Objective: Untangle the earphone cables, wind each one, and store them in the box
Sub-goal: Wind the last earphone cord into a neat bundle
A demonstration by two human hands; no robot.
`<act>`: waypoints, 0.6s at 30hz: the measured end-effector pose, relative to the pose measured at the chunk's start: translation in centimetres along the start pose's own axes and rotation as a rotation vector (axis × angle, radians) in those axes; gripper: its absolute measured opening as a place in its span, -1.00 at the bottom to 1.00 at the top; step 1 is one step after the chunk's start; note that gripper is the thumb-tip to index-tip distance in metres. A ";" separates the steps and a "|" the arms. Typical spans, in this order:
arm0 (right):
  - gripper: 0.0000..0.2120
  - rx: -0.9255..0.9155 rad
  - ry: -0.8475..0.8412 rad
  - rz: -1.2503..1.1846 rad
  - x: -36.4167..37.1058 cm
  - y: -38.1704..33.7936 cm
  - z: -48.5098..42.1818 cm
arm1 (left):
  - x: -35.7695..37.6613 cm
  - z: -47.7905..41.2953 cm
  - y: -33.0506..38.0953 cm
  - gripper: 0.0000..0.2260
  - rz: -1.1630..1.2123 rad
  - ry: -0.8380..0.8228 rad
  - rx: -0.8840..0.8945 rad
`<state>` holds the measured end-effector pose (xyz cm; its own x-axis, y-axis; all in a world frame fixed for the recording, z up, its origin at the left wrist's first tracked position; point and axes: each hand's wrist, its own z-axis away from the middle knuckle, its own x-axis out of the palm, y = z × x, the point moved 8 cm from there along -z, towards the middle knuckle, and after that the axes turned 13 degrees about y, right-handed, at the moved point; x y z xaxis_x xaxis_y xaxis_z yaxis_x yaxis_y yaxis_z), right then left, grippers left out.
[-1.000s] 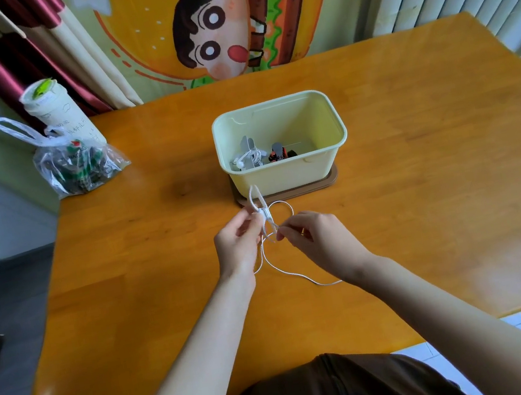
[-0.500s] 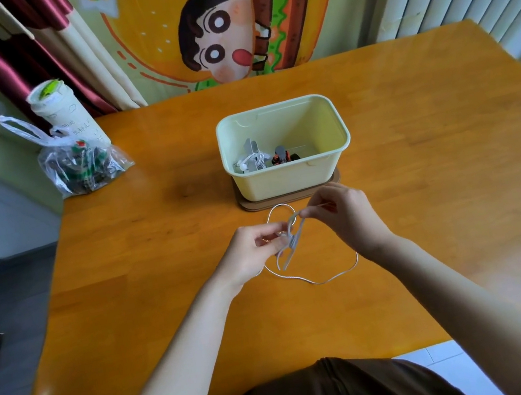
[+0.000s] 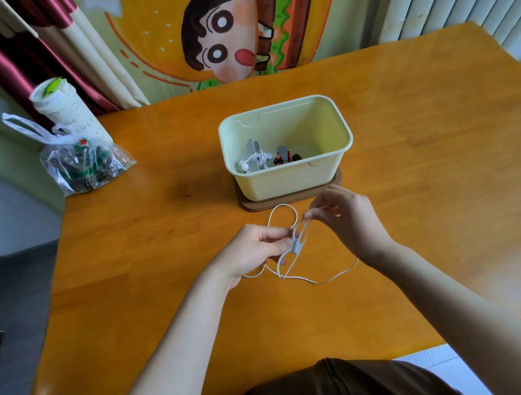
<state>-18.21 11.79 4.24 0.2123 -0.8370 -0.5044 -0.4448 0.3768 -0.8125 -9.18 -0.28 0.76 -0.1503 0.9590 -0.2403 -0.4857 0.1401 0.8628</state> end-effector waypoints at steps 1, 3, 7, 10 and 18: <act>-0.87 0.028 -0.006 -0.004 0.0 0.1 0.0 | 0.0 0.1 0.0 -0.76 0.008 0.000 -0.001; -0.86 0.099 -0.024 -0.010 0.2 0.7 0.0 | -0.1 0.0 -0.2 -0.79 0.028 0.006 -0.004; -0.79 0.323 -0.125 -0.193 1.1 2.0 0.3 | -0.2 0.1 -0.7 -0.81 0.105 0.024 0.016; -0.75 0.410 -0.215 -0.295 1.8 2.0 1.1 | 0.1 0.1 -0.1 -0.79 0.327 0.029 0.022; -0.72 0.450 -0.167 -0.320 3.8 1.4 3.1 | 0.0 -1.1 -0.3 -0.83 0.785 0.259 -0.066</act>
<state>-15.28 10.41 0.33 0.4260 -0.8770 -0.2222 0.0702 0.2769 -0.9583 -9.95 -0.59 0.01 -0.6563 0.6835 0.3195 -0.2049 -0.5690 0.7964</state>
